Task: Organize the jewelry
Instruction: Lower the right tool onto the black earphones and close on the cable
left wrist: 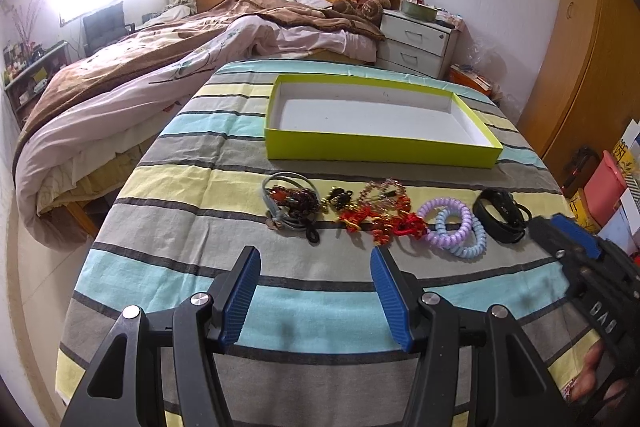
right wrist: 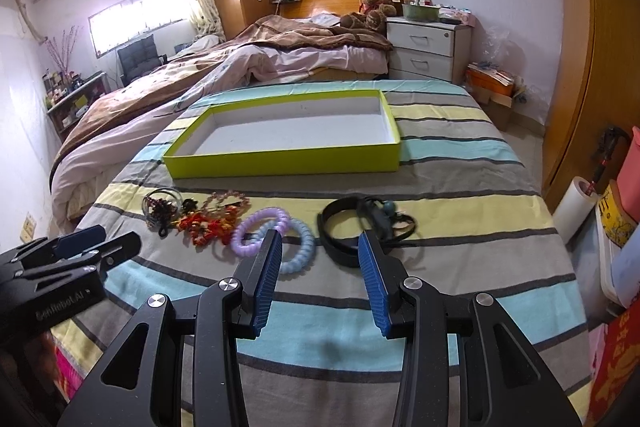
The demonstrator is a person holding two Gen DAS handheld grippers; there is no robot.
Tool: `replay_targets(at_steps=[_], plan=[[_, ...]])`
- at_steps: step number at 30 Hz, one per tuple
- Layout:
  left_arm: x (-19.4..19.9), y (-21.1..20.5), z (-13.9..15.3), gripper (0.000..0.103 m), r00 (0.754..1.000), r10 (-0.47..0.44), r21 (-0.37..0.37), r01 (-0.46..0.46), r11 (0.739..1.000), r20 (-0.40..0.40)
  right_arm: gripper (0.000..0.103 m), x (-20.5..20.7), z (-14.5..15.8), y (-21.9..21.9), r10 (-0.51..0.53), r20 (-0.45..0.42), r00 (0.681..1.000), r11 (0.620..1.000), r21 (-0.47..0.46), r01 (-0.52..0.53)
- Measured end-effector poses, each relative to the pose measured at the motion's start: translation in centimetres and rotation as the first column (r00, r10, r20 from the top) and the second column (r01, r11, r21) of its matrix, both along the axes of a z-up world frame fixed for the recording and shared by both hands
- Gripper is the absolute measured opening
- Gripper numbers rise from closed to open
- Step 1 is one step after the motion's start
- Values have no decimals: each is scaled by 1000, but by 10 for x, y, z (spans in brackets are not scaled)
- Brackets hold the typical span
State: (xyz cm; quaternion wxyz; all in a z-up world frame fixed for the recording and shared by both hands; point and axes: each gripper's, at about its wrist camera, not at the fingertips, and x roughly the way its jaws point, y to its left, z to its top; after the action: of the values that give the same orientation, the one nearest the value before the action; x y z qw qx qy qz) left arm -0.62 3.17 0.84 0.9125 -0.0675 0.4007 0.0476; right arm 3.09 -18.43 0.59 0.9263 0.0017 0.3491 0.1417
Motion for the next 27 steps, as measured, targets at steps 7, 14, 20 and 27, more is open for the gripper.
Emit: replay_targets(at_steps=[7, 14, 20, 27], plan=[[11, 24, -1, 57, 1000, -10, -82, 10, 997, -1, 51, 23, -1, -35, -67, -24, 997, 998, -7, 67], [24, 37, -10, 57, 999, -13, -113, 9, 994, -40, 51, 53, -16, -38, -37, -113, 993, 999, -25, 34], [25, 49, -12, 57, 999, 22, -130, -27, 991, -43, 51, 60, -22, -32, 5, -141, 990, 1000, -30, -9], [31, 52, -16, 57, 998, 30, -130, -37, 991, -56, 51, 58, -18, -17, 67, -115, 991, 996, -47, -72]])
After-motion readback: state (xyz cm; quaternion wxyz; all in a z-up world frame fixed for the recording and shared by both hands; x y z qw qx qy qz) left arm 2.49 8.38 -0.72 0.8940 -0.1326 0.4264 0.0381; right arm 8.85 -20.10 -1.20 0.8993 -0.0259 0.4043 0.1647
